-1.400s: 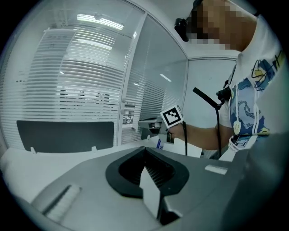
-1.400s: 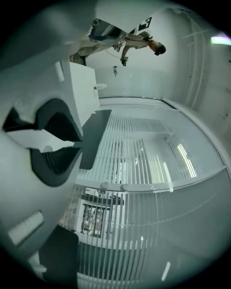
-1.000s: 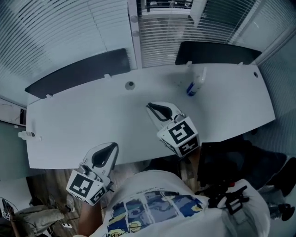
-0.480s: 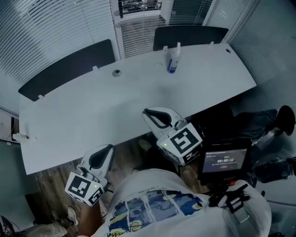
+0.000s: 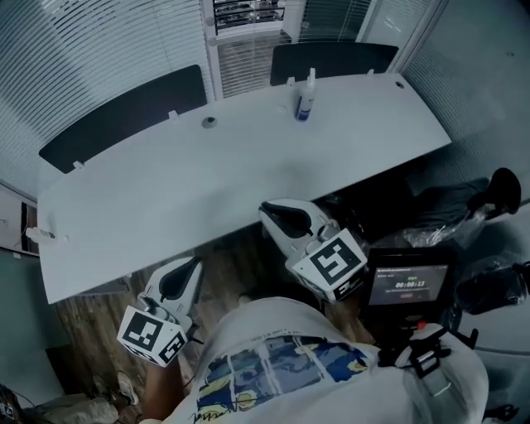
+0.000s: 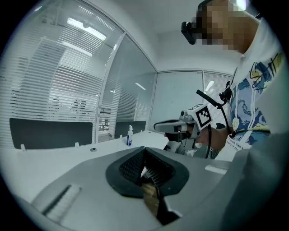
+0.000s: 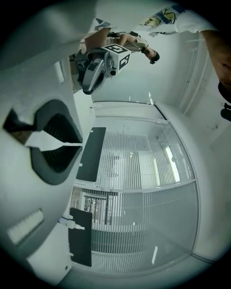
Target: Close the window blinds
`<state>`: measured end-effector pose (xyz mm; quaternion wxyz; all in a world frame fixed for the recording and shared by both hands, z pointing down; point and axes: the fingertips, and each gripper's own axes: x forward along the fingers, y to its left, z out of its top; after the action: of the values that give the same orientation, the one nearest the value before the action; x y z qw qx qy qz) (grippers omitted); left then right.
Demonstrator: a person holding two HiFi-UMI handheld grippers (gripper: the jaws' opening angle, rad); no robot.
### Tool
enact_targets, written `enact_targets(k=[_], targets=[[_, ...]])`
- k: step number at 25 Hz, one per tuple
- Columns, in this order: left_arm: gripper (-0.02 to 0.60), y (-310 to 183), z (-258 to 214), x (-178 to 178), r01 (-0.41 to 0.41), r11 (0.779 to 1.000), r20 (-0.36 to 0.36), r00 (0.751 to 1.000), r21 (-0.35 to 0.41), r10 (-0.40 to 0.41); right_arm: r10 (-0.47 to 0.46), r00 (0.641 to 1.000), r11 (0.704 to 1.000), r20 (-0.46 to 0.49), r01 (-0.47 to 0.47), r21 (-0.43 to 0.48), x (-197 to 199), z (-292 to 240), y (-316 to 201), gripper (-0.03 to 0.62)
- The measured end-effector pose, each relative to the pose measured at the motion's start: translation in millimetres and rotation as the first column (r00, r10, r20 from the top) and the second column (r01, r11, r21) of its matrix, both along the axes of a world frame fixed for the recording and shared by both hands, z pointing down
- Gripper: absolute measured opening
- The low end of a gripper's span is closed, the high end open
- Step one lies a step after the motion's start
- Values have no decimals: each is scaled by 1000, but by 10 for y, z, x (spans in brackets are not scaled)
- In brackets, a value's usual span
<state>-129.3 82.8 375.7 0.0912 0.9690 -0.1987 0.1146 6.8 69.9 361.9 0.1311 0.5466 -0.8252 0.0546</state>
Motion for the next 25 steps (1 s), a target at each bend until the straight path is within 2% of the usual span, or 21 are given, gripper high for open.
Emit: enact_targets(k=[8, 25], targets=[[5, 157, -213, 457, -10, 1000, 16, 1000, -12, 10, -47, 999, 999, 24, 47, 9, 244, -236, 197, 15], [5, 245, -35, 593, -33, 999, 19, 999, -33, 34, -72, 997, 997, 27, 71, 19, 201, -100, 331, 6]])
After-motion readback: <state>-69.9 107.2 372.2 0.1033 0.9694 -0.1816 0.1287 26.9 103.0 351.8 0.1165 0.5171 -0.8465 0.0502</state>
